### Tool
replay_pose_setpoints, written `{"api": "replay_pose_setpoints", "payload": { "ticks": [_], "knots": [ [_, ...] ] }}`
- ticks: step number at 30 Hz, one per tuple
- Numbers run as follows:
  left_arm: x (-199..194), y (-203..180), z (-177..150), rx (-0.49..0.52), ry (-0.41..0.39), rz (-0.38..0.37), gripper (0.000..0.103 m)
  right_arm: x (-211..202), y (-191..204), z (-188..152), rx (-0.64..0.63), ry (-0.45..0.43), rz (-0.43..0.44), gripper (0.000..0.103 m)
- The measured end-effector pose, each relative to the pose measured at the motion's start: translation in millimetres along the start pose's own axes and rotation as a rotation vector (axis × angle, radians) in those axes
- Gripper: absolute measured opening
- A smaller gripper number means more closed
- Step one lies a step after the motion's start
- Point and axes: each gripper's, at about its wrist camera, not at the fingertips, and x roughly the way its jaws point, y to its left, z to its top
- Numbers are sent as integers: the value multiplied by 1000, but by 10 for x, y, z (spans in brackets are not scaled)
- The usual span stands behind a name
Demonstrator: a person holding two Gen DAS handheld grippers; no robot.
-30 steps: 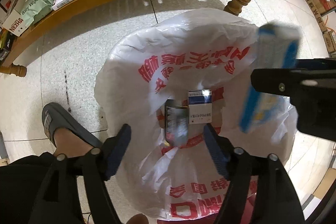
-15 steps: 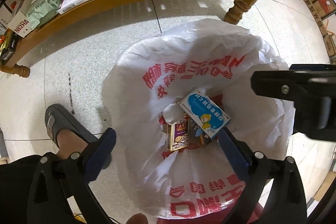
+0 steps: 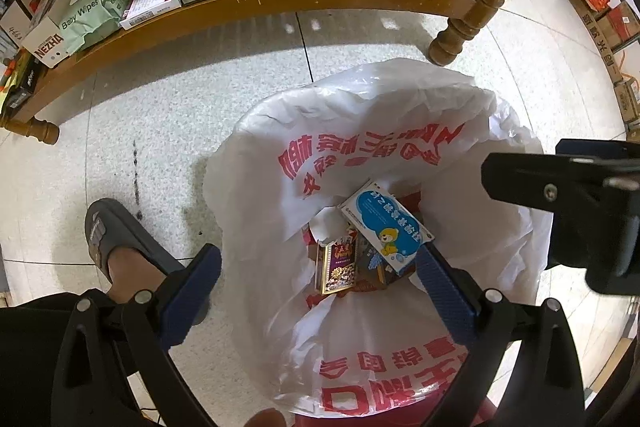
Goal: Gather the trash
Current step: 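Raise both tools back up toward the table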
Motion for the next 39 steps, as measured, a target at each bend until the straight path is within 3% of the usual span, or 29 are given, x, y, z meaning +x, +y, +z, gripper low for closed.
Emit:
{"api": "replay_pose_setpoints", "payload": {
  "ticks": [6, 16, 22, 28, 39],
  "knots": [
    [-78, 7, 20, -10, -25, 0, 95, -126, 32, -28, -16, -30, 3, 96],
    [-350, 9, 50, -17, -86, 2, 95, -451, 51, -95, -19, -99, 22, 96],
    [-840, 67, 134, -29, -202, -2, 95, -1058, 58, -223, 2, -230, 81, 96],
    [-1277, 199, 228, -59, -305, -24, 95, -1778, 18, -328, -22, -382, 88, 96],
    [-2009, 445, 304, -112, -450, -31, 95, -2663, -38, -325, -48, -535, 99, 96]
  ]
}}
